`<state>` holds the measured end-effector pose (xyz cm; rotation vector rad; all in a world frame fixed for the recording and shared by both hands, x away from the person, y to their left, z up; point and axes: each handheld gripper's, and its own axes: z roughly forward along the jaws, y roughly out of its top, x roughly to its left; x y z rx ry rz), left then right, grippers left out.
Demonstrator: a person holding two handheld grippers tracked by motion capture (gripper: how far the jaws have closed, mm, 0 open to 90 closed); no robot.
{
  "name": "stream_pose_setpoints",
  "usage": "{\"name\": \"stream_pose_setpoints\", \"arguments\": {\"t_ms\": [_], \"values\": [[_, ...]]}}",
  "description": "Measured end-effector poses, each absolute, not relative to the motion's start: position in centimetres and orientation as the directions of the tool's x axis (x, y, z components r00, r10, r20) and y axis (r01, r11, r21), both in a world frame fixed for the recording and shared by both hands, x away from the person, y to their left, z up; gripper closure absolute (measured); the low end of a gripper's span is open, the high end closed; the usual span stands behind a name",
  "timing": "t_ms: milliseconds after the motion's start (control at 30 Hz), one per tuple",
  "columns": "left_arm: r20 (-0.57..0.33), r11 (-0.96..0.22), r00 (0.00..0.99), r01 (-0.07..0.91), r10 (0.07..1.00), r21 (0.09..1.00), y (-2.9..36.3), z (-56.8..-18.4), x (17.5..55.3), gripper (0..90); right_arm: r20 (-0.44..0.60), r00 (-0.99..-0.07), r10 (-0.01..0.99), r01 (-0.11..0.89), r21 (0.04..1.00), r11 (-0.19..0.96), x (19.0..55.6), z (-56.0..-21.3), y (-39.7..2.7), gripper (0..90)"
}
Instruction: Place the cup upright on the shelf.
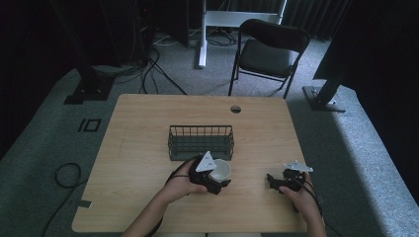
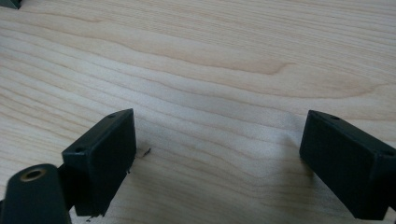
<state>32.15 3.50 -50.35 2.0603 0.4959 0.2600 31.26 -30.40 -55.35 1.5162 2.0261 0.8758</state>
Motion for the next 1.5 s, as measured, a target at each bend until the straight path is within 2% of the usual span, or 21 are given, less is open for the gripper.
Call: {"name": "stream_pose_setpoints", "arguments": {"t_ms": [100,233,333,467,1033,1500], "values": [[-0.009,-0.452,0.89,0.24,0.455,0.859,3.5,-50.4,32.2,19.6,0.012,-0.287,0.958,0.665,0.722,0.19,31.3,-55.4,-30.4,10.5],[0.014,-0.473,0.895,0.223,0.447,0.852,3.4,-50.1,32.0,19.9,0.012,-0.287,0.958,0.665,0.722,0.19,31.3,-55.4,-30.4,10.5],[-0.015,-0.448,0.895,0.238,0.446,0.862,3.4,-49.7,32.1,20.0,0.012,-0.287,0.958,0.665,0.722,0.19,31.3,-55.4,-30.4,10.5],[-0.003,-0.45,0.894,0.229,0.448,0.863,3.5,-49.2,32.1,20.1,0.012,-0.287,0.958,0.665,0.722,0.19,31.3,-55.4,-30.4,10.5],[0.007,-0.404,0.901,0.188,0.434,0.895,3.6,-44.8,32.3,20.3,0.012,-0.287,0.958,0.665,0.722,0.19,31.3,-55.4,-30.4,10.5],[0.053,-0.335,0.845,0.152,0.532,0.93,3.8,-40.2,33.9,20.3,0.012,-0.287,0.958,0.665,0.722,0.19,31.3,-55.4,-30.4,10.4]]}}
